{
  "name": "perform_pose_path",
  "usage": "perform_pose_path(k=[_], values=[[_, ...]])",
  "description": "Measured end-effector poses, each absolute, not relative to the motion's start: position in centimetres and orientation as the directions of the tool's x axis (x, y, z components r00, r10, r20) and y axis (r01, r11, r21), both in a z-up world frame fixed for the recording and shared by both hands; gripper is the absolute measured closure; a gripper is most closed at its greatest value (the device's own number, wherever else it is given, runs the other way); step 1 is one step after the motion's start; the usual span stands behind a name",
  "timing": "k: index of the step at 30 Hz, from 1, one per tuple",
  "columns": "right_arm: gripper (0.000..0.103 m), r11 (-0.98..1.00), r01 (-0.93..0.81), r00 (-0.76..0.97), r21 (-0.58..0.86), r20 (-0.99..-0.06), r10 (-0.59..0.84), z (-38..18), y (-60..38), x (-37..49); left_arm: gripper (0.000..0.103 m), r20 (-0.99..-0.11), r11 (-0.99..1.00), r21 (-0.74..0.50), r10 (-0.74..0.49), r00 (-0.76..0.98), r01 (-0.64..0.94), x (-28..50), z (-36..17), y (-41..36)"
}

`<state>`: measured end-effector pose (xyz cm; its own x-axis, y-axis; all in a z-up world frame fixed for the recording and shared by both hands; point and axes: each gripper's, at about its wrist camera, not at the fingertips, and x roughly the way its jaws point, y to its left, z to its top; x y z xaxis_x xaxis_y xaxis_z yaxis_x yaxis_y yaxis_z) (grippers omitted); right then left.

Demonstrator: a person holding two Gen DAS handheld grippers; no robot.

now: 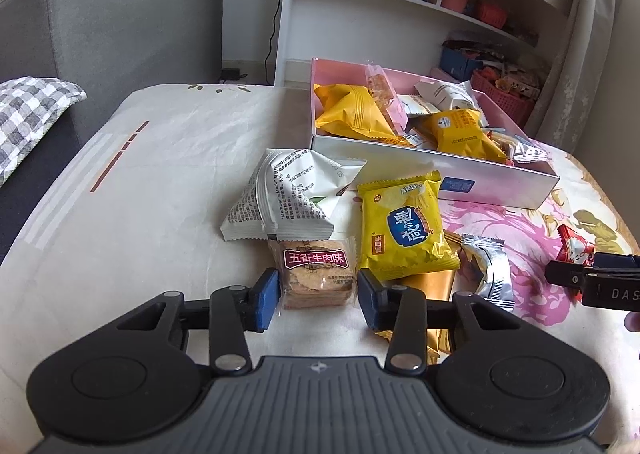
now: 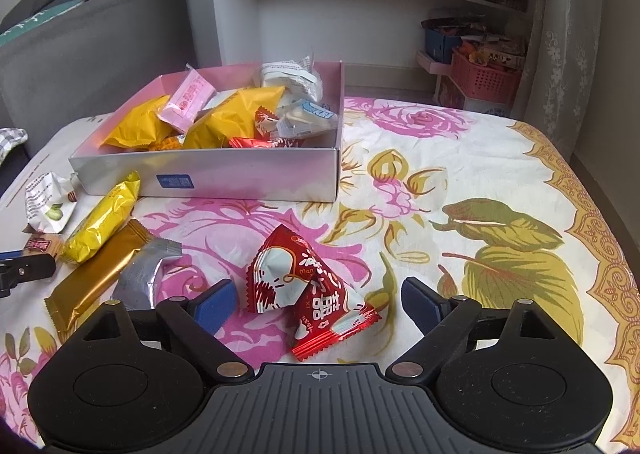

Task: Organize snacks
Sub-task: 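Grasp a brown beef jerky pack with the left gripper while the right gripper grasps a red candy pack, then lift both held packs and carry them toward the pink box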

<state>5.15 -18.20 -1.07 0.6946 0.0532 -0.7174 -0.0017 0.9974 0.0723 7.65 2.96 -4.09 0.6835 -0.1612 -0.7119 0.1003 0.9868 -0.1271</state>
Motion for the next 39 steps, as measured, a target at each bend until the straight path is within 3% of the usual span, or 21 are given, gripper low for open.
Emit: perform_pose_path(k=[9, 15, 27, 39], values=[[0.055, 0.998, -0.021, 0.703, 0.054, -0.709, 0.053, -0.8, -18.0, 5.1, 0.065, -0.718, 0.987, -0.129, -0.160, 0.678, 0.097, 7.7, -4.0, 3.0], [0.067, 0.999, -0.032, 0.726, 0.029, -0.686, 0.044, 0.0, -17.7, 4.9, 0.065, -0.716, 0.988, -0.125, -0.155, 0.681, 0.094, 7.5, -3.6, 3.0], [0.068, 0.999, 0.008, 0.747, 0.048, -0.664, 0.026, 1.6, -18.4, 4.8, 0.066, -0.712, 0.984, -0.153, -0.176, 0.680, 0.093, 6.9, -2.1, 3.1], [0.068, 0.985, 0.073, 0.763, 0.158, -0.644, 0.047, 4.0, -20.2, 4.9, 0.066, -0.692, 0.964, -0.242, -0.249, 0.678, 0.108, 6.5, -0.2, 3.3]])
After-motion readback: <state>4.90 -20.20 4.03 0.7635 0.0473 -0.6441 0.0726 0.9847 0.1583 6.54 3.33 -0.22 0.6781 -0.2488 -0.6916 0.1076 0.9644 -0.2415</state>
